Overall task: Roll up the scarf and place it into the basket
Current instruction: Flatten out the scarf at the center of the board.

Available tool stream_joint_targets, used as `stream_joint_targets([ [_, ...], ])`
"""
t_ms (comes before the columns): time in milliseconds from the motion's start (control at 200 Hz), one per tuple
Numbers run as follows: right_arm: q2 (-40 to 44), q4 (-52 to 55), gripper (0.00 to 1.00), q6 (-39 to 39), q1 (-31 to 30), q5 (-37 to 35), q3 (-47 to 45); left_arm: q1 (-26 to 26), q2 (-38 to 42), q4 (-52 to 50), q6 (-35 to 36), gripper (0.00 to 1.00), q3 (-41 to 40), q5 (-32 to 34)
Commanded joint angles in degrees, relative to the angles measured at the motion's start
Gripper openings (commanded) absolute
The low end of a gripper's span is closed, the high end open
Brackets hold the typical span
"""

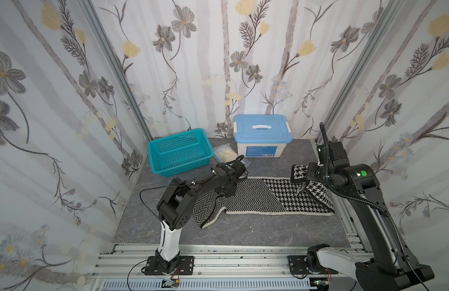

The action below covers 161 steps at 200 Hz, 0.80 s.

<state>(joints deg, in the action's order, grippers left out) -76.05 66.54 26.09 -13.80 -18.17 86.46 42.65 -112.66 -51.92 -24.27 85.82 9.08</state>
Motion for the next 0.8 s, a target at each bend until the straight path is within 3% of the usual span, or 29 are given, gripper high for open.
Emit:
stream_joint_targets([
  [0,-0.1,-2.7,0.00,0.9,0.1,-0.2,-0.2,0.1,-0.4,-3.8,-0.6,0.31,0.5,3.5],
  [105,0.1,-2.8,0.00,1.1,0.5,-0.3,-0.6,0.1,-0.4,-3.9,-0.4,0.27,0.2,3.5],
  [380,0.5,-3.1,0.00,1.3,2.2,0.0,-1.1,0.1,1.0,-3.3,-0.6,0.00,-1.2,1.7],
  [575,0.3,-4.0,0.00,0.1,4.4,0.5,-1.1,-1.1,4.7,-1.1,-1.6,0.00,-5.1,-3.6],
  [669,0.2,-4.1,0.00,-0.1,4.4,1.0,-1.3,-1.3,5.8,0.1,-2.2,0.19,-6.3,-5.2],
  [799,-0.1,-4.1,0.00,0.2,4.4,2.6,-2.1,-1.5,6.6,2.7,-4.5,0.23,-7.6,-8.0],
])
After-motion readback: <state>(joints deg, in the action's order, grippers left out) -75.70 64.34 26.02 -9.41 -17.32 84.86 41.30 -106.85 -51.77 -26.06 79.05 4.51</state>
